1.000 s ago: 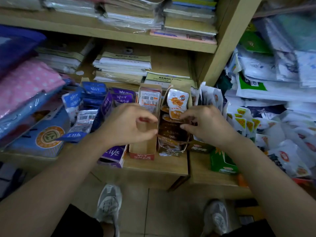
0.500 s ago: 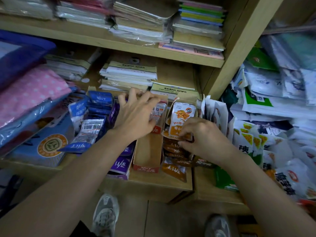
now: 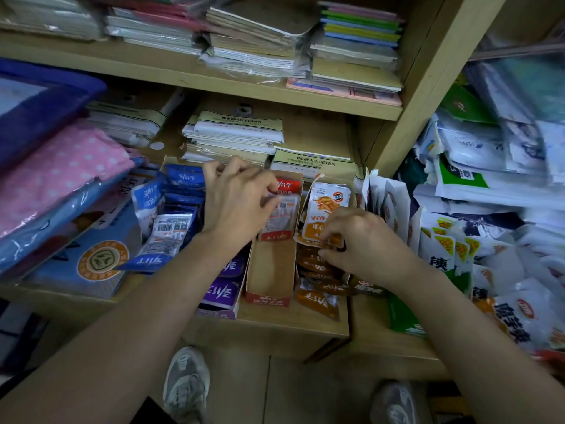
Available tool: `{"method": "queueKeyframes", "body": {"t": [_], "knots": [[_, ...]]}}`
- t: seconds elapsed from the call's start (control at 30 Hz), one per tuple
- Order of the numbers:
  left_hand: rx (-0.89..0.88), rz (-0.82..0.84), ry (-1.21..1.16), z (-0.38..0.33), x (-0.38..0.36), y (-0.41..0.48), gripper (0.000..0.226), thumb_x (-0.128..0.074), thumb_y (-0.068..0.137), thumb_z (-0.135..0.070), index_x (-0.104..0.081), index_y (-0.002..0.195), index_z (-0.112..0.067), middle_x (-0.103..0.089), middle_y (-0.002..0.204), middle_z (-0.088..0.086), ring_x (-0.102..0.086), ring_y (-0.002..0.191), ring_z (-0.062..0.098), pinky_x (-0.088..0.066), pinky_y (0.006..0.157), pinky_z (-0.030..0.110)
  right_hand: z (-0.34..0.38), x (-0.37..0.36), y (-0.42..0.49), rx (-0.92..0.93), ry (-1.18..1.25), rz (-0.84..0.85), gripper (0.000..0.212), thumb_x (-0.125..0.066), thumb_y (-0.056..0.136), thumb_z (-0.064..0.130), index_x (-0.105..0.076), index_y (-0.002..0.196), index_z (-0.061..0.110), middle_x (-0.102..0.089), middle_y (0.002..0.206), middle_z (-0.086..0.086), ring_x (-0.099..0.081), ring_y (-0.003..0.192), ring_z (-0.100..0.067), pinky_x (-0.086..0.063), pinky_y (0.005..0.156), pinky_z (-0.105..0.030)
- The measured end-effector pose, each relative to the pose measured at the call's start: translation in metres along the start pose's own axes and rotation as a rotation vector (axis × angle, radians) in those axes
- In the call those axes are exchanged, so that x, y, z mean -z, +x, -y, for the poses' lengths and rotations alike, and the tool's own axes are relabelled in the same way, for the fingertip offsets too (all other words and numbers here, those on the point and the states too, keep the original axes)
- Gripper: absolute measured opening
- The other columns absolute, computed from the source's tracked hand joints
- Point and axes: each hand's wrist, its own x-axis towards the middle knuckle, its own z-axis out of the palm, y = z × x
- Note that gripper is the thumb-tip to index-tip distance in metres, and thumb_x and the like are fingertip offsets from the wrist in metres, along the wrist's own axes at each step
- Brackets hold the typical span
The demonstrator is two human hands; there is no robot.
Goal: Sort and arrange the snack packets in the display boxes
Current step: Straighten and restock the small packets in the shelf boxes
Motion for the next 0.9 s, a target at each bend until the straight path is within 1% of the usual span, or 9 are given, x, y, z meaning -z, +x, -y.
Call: {"method": "queueKeyframes", "body": {"t": [0.13, 0.23, 0.3, 0.47, 0.57, 0.63, 0.73, 0.83, 0.9], "knots": [[0.019, 0.022, -0.017, 0.0, -0.001, 0.001, 0.034, -0.08, 0.081, -0.029, -0.068, 0.112, -0.021, -0.065, 0.112, 0.003, -0.057, 0.108, 0.027, -0.038, 0.095, 0.048, 0.004, 0.002, -0.002, -0.015, -0.011, 0.011, 0.031, -0.079, 0.084, 0.037, -0.073, 0.108, 0.02, -0.066, 0.105, 0.004, -0.06, 0.099, -0.015, -0.054, 0.088, -0.04], [-0.096, 0.058, -0.182, 0.013, 0.023, -0.004, 0.034, -0.079, 0.082, -0.023, -0.071, 0.114, -0.016, -0.066, 0.112, 0.003, -0.059, 0.107, 0.024, -0.049, 0.089, 0.043, 0.012, 0.003, -0.002, -0.02, -0.009, -0.033, 0.038, -0.075, 0.083, 0.046, -0.073, 0.111, 0.021, -0.068, 0.107, 0.004, -0.06, 0.102, -0.014, -0.054, 0.089, -0.039], [-0.157, 0.052, -0.213, 0.026, 0.045, -0.014, 0.03, -0.075, 0.084, -0.023, -0.073, 0.113, -0.015, -0.069, 0.109, 0.001, -0.06, 0.105, 0.022, -0.049, 0.087, 0.039, 0.022, -0.001, 0.003, 0.007, 0.003, -0.107, 0.041, -0.068, 0.083, 0.051, -0.074, 0.11, 0.02, -0.069, 0.105, 0.005, -0.061, 0.102, -0.013, -0.055, 0.088, -0.038], [-0.129, 0.217, -0.167, 0.065, 0.074, -0.054, 0.048, -0.08, 0.073, -0.051, -0.072, 0.116, -0.031, -0.065, 0.117, -0.012, -0.051, 0.116, 0.021, -0.042, 0.092, 0.048, 0.057, -0.023, 0.028, 0.067, 0.126, -0.257, 0.049, -0.074, 0.08, 0.048, -0.071, 0.117, 0.017, -0.069, 0.115, 0.002, -0.057, 0.111, -0.017, -0.048, 0.093, -0.033], [-0.117, 0.357, -0.05, 0.073, 0.072, -0.074, 0.064, -0.072, 0.063, -0.068, -0.068, 0.12, -0.04, -0.049, 0.14, -0.011, -0.033, 0.132, 0.024, -0.027, 0.094, 0.045, 0.074, -0.038, 0.047, 0.123, 0.008, -0.181, 0.07, -0.073, 0.077, 0.057, -0.062, 0.134, 0.02, -0.059, 0.131, 0.003, -0.043, 0.123, -0.02, -0.04, 0.1, -0.035], [-0.116, 0.459, 0.038, 0.073, 0.07, -0.084, 0.078, -0.075, 0.058, -0.073, -0.063, 0.128, -0.04, -0.031, 0.154, -0.008, -0.023, 0.138, 0.028, -0.028, 0.101, 0.052, 0.079, -0.047, 0.058, 0.12, -0.083, -0.105, 0.077, -0.076, 0.075, 0.06, -0.057, 0.14, 0.024, -0.054, 0.134, 0.005, -0.036, 0.124, -0.022, -0.04, 0.102, -0.04], [-0.081, 0.538, 0.07, 0.074, 0.068, -0.094, 0.097, -0.076, 0.053, -0.079, -0.053, 0.138, -0.04, -0.003, 0.164, -0.006, -0.011, 0.144, 0.032, -0.029, 0.111, 0.061, 0.081, -0.053, 0.071, 0.111, -0.123, -0.144, 0.065, -0.079, 0.073, 0.059, -0.068, 0.127, 0.024, -0.06, 0.118, 0.004, -0.041, 0.111, -0.025, -0.042, 0.09, -0.039], [-0.076, 0.524, 0.061, 0.076, 0.067, -0.098, 0.113, -0.074, 0.051, -0.084, -0.041, 0.149, -0.039, 0.008, 0.167, -0.006, -0.008, 0.148, 0.033, -0.028, 0.113, 0.064, 0.076, -0.052, 0.083, 0.142, -0.125, -0.237, 0.034, -0.078, 0.082, 0.043, -0.077, 0.106, 0.019, -0.069, 0.1, 0.001, -0.051, 0.099, -0.025, -0.046, 0.078, -0.037], [-0.047, 0.524, 0.053, 0.078, 0.068, -0.098, 0.128, -0.076, 0.048, -0.085, -0.027, 0.157, -0.039, 0.014, 0.167, -0.005, -0.005, 0.148, 0.031, -0.028, 0.113, 0.06, 0.071, -0.051, 0.088, 0.148, -0.104, -0.279, 0.021, -0.074, 0.088, 0.036, -0.079, 0.094, 0.016, -0.072, 0.09, 0.0, -0.056, 0.093, -0.024, -0.048, 0.071, -0.035]]}}
